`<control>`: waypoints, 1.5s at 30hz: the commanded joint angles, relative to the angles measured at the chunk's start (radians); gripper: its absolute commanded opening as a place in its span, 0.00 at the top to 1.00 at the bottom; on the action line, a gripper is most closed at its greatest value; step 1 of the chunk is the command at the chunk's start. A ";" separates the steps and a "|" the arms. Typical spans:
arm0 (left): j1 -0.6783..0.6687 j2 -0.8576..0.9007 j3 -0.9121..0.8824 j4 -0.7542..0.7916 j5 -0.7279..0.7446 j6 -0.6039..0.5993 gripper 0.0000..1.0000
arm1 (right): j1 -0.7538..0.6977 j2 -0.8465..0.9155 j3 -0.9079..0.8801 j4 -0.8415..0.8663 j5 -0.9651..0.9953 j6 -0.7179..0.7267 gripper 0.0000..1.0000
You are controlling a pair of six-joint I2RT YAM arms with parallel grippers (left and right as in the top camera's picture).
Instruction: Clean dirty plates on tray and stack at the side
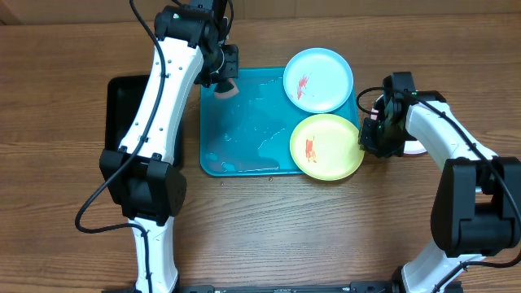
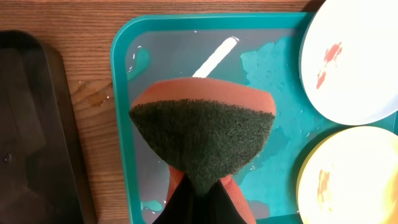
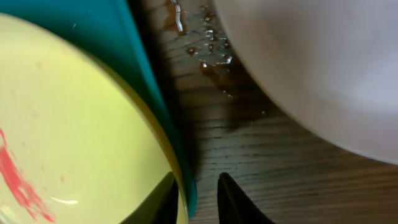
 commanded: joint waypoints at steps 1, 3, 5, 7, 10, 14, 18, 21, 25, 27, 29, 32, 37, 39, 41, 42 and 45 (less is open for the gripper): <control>-0.007 0.003 -0.006 0.003 -0.008 -0.009 0.96 | 0.006 -0.021 -0.003 0.006 0.000 -0.022 0.83; -0.007 0.003 -0.006 0.003 -0.008 -0.009 0.96 | 0.006 -0.021 -0.003 0.004 -0.002 -0.022 0.87; -0.007 0.003 -0.006 0.004 -0.008 -0.009 0.96 | 0.006 -0.021 -0.003 0.002 -0.003 -0.022 0.92; -0.007 0.003 -0.006 0.004 -0.011 -0.009 0.95 | 0.006 -0.021 -0.003 0.002 -0.010 -0.022 0.96; -0.007 0.003 -0.006 0.003 -0.011 -0.009 0.96 | 0.006 -0.022 0.000 -0.007 -0.034 -0.022 0.96; -0.007 0.003 -0.006 0.004 -0.011 -0.009 0.96 | 0.024 -0.022 0.047 -0.082 -0.051 -0.023 0.96; -0.008 0.003 -0.006 0.003 -0.012 -0.009 0.96 | 0.063 -0.022 0.126 -0.161 -0.051 -0.021 0.96; -0.008 0.003 -0.006 0.003 -0.011 -0.009 0.96 | 0.106 -0.022 0.169 -0.188 -0.075 -0.015 0.96; -0.008 0.003 -0.006 0.005 -0.012 -0.009 0.96 | 0.172 -0.022 0.175 -0.165 -0.089 0.060 0.96; -0.008 0.003 -0.006 0.005 -0.012 -0.009 0.96 | 0.208 -0.022 0.175 -0.133 -0.089 0.092 0.96; -0.007 0.003 -0.006 0.004 -0.012 -0.009 0.96 | 0.241 -0.022 0.175 -0.100 -0.088 0.121 0.96; -0.008 0.003 -0.006 0.003 -0.012 -0.009 0.96 | 0.291 -0.021 0.175 -0.050 -0.069 0.172 0.96; -0.007 0.003 -0.006 0.005 -0.012 -0.009 0.96 | 0.353 -0.004 0.175 0.021 -0.009 0.243 0.96; -0.007 0.003 -0.006 0.005 -0.015 -0.009 0.96 | 0.370 0.011 0.175 0.046 -0.004 0.254 0.96; -0.007 0.003 -0.006 0.005 -0.015 -0.009 0.96 | 0.383 0.032 0.175 0.066 -0.002 0.271 0.96; -0.007 0.003 -0.006 0.005 -0.015 -0.009 0.96 | 0.389 0.048 0.175 0.079 -0.002 0.277 0.96; -0.008 0.003 -0.006 0.005 -0.015 -0.009 0.96 | 0.408 0.091 0.175 0.109 -0.006 0.299 0.96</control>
